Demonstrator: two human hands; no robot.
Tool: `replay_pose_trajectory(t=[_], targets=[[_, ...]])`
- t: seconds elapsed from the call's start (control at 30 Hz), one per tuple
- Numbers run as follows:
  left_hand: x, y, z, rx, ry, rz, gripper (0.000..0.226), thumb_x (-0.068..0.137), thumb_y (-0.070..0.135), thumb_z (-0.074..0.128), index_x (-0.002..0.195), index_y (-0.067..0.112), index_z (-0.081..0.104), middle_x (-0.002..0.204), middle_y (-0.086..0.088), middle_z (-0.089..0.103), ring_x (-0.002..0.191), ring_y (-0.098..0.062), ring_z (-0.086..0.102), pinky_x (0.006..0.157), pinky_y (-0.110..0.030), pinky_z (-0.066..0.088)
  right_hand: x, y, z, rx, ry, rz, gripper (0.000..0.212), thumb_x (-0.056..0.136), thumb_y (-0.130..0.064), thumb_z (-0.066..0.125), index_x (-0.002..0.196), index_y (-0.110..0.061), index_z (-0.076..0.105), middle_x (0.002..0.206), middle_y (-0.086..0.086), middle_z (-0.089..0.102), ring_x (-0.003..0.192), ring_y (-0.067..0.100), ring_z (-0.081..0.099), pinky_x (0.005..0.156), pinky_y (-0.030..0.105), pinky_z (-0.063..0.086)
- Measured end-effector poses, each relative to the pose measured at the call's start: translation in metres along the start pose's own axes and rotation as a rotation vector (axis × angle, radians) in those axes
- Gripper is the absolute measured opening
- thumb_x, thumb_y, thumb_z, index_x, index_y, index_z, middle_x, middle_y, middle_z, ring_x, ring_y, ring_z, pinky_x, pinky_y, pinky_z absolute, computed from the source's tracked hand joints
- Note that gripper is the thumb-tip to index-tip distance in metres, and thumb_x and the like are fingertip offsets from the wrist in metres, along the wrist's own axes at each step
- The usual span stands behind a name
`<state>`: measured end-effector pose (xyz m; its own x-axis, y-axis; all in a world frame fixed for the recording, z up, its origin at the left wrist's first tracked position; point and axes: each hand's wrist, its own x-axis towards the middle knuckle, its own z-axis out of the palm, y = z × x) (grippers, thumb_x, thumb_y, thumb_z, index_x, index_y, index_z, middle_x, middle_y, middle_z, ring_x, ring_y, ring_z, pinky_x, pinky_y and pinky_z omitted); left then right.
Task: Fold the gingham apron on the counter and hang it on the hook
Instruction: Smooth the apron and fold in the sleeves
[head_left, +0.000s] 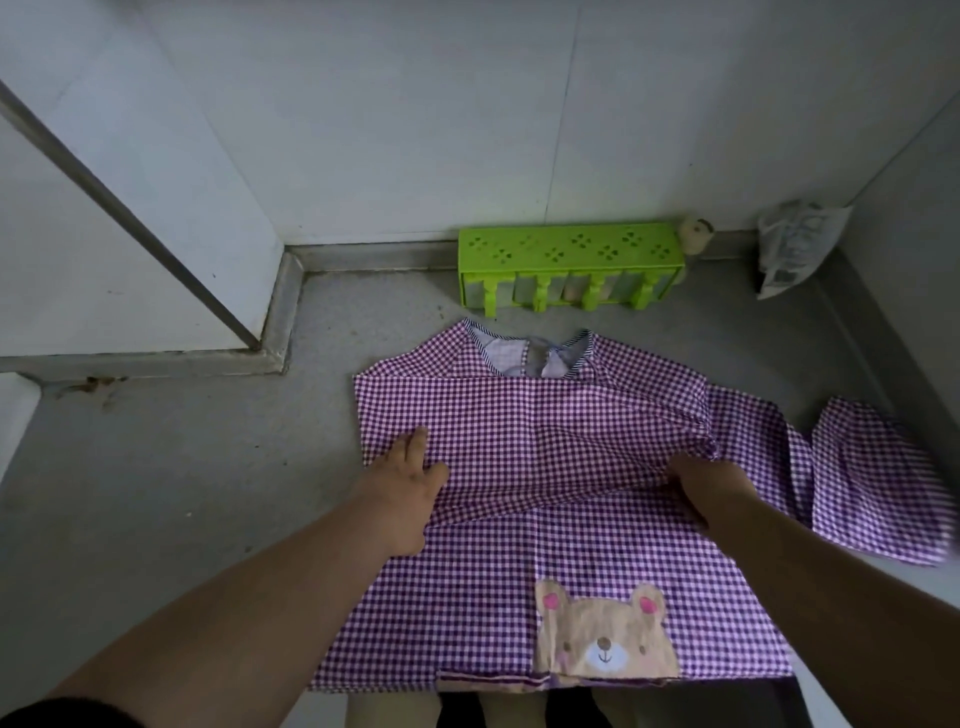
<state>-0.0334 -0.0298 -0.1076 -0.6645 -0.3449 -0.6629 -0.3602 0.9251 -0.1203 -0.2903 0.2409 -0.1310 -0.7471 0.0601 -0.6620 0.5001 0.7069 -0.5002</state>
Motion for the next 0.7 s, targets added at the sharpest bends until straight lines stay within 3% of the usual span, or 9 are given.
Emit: replay_pose_trajectory(t=[0.07,0.17,0.27,0.33,0.43,0.5,0.57,0.63,0.7], targets=[[0.001,0.002,-0.002,0.014,-0.012,0.002,0.092,0.085,0.035,0.079,0.157,0.026,0.022,0.172,-0.02,-0.021,0.161,-0.042,-0.004,0.13,-0.054,0.016,-0.001,0.002,-0.005,-0.131,0.028,-0.017,0.051,0.083,-0.042,0.073,0.104,0.004,0.072,0.091,0.021,0.074,0.088,0.038,0.07,0.084,0.045,0.058],[0.0,0.003,-0.005,0.023,-0.024,0.015,0.092,0.086,0.035,0.079,0.156,0.027,0.021,0.172,-0.02,-0.022,0.16,-0.042,-0.004,0.128,-0.053,0.02,-0.023,-0.006,-0.013,-0.344,0.159,-0.166,0.052,0.083,-0.037,0.07,0.115,0.003,0.063,0.117,0.025,0.065,0.108,0.042,0.063,0.094,0.045,0.052],[0.0,0.001,-0.007,0.056,-0.006,0.087,0.089,0.086,0.032,0.078,0.155,0.028,0.023,0.172,-0.017,-0.024,0.161,-0.039,-0.005,0.128,-0.052,0.021,-0.05,-0.009,-0.01,-0.522,0.354,-0.637,0.045,0.08,-0.02,0.068,0.122,-0.01,0.055,0.126,0.015,0.053,0.117,0.038,0.05,0.1,0.047,0.043],[-0.002,0.0,-0.008,0.095,0.012,0.155,0.086,0.087,0.027,0.076,0.156,0.026,0.025,0.172,-0.012,-0.026,0.162,-0.034,-0.007,0.129,-0.05,0.02,-0.055,-0.01,0.001,-0.742,0.197,-0.896,0.057,0.084,-0.023,0.066,0.138,-0.023,0.049,0.143,0.006,0.047,0.132,0.031,0.045,0.109,0.049,0.04],[-0.001,0.002,-0.011,0.123,-0.007,0.183,0.087,0.089,0.024,0.074,0.159,0.024,0.022,0.173,-0.01,-0.025,0.162,-0.032,-0.007,0.129,-0.049,0.021,-0.041,-0.005,0.015,-1.037,-0.096,-0.819,0.073,0.093,-0.05,0.057,0.156,-0.042,0.022,0.17,-0.003,0.014,0.155,0.028,0.017,0.12,0.057,0.024],[0.003,0.003,-0.016,0.11,-0.031,0.181,0.09,0.088,0.031,0.074,0.16,0.026,0.019,0.174,-0.013,-0.021,0.162,-0.034,-0.002,0.127,-0.05,0.026,-0.032,0.003,0.016,-1.024,-0.139,-0.727,0.08,0.093,-0.064,0.051,0.159,-0.044,0.011,0.172,-0.005,0.0,0.158,0.028,0.005,0.122,0.057,0.021],[0.006,0.008,-0.022,0.054,-0.054,0.16,0.097,0.088,0.052,0.07,0.163,0.034,0.011,0.175,-0.014,-0.014,0.161,-0.037,0.004,0.126,-0.052,0.029,-0.025,0.011,0.013,-0.981,-0.142,-0.7,0.085,0.092,-0.071,0.047,0.16,-0.045,0.005,0.172,-0.005,-0.007,0.158,0.029,0.0,0.124,0.056,0.022],[0.009,0.019,-0.03,0.008,-0.065,0.132,0.096,0.092,0.068,0.058,0.164,0.045,-0.001,0.175,-0.016,-0.01,0.16,-0.04,0.008,0.126,-0.055,0.028,-0.019,0.014,0.009,-0.986,-0.161,-0.709,0.086,0.092,-0.072,0.046,0.161,-0.045,0.001,0.171,-0.005,-0.011,0.158,0.028,-0.004,0.125,0.054,0.02],[0.013,0.035,-0.038,0.0,-0.019,0.138,0.09,0.096,0.07,0.05,0.164,0.047,-0.005,0.175,-0.013,-0.014,0.16,-0.041,0.006,0.125,-0.057,0.028,-0.016,0.012,0.007,-0.983,-0.195,-0.727,0.088,0.092,-0.07,0.049,0.161,-0.044,0.001,0.171,-0.005,-0.014,0.158,0.027,-0.007,0.125,0.052,0.016]])
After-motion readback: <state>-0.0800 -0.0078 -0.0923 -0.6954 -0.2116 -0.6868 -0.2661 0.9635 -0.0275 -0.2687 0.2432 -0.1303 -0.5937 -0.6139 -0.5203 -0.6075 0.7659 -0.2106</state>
